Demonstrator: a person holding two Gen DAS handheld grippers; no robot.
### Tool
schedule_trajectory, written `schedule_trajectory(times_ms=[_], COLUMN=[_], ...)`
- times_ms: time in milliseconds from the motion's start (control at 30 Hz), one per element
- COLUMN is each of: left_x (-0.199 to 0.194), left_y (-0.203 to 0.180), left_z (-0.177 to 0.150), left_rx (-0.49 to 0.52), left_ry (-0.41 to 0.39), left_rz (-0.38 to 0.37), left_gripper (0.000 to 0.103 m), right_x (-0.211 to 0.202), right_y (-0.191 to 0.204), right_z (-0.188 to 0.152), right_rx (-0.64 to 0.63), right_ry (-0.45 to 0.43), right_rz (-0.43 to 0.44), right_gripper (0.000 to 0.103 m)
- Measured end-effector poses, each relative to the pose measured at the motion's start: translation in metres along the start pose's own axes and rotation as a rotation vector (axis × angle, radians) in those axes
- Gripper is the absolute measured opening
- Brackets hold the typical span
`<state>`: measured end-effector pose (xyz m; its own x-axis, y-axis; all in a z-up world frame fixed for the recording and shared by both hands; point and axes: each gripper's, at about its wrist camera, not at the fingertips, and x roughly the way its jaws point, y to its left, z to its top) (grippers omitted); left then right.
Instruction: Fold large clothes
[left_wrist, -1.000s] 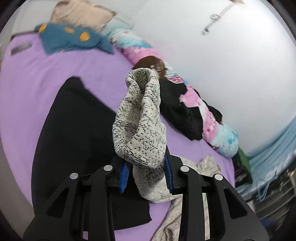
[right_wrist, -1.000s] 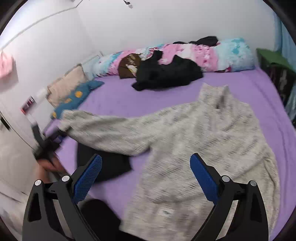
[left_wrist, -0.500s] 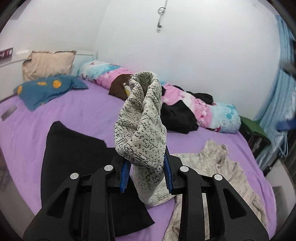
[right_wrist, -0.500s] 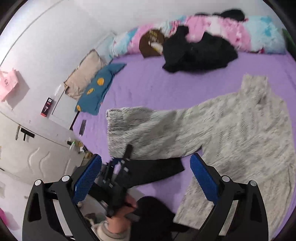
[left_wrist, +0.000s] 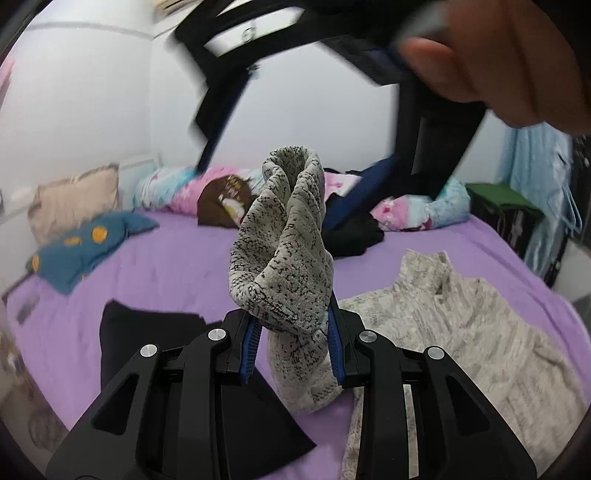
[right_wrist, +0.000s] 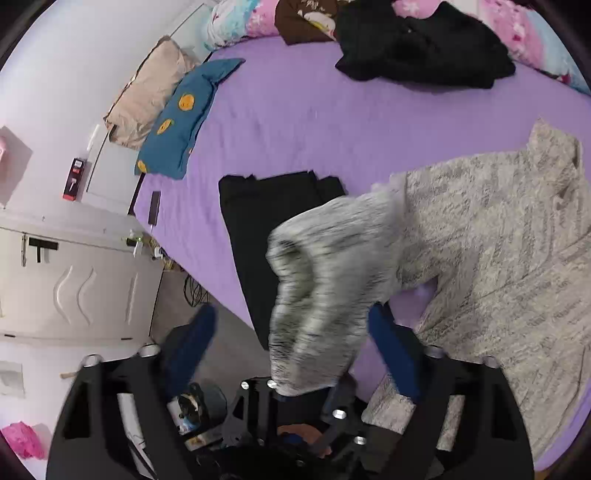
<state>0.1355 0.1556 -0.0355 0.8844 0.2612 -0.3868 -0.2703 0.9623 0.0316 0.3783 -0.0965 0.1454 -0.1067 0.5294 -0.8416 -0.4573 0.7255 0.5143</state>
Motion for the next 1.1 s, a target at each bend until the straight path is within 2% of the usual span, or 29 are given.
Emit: schedule_trajectory(times_ms=[67,133,233,267,333,400,567,633,733,967,1100], left_x=[0.0,0.001,0.001,-0.001,-0.004,-0.005,-0.009,-0.013,-0.015,0.007,0.026], left_y=[-0.008,-0.02,-0.034,-0.041,-0.057,-0.07,-0.082,-0.085,-0.087,-0.081,-0.08], left_z=[0.001,0.001,0.001,0.001,0.002,0.001,0.008,0.01,0.005,-0.017,-0.029], left_rx=[0.0,0.029,0.068,0.079,0.111,0.137,0.132,0.112,0.098,0.041,0.006], left_ry=[0.004,0.003,-0.005,-0.01,-0.018,-0.019,-0.019,-0.017,-0.003,0.104,0.176], left_rz=[-0.049,-0.061,-0.07,-0.077,-0.088,-0.092,-0.139,-0.188,-0.221,-0.264,-0.275], left_gripper=[0.03,0.03,0.029,0.03,0.029,0.03,0.032,0.034,0.036,0.037,0.037], right_x=[-0.001,-0.003,-0.011,-0.014,-0.021,-0.029,-0.052,-0.068,-0.097,-0.162,-0.176], right_y=[-0.011,-0.022,-0.042,-0.05,-0.065,-0.077,-0.107,-0.125,-0.152,-0.228,-0.28], right_z=[-0.004,-0.006,-0.01,-0.011,-0.011,-0.012,-0.017,-0.019,-0.022,-0.032,-0.04], right_rx=[0.018,0.024,0.009,0.016,0.033,-0.002,-0.012,0.001,0.016,0.066,0.081], right_ry=[-0.017,-0.028,-0.034,-0.035,-0.042,-0.07,-0.139,-0.188,-0.249,-0.362,-0.375], right_rz=[-0.042,-0.066,-0.087,-0.092,-0.071,-0.058,0.019,0.044,0.095,0.131,0.093], right_gripper=[0.073,0.065,0.046,0.035,0.031,0.017,0.015,0.015,0.015,0.015,0.014])
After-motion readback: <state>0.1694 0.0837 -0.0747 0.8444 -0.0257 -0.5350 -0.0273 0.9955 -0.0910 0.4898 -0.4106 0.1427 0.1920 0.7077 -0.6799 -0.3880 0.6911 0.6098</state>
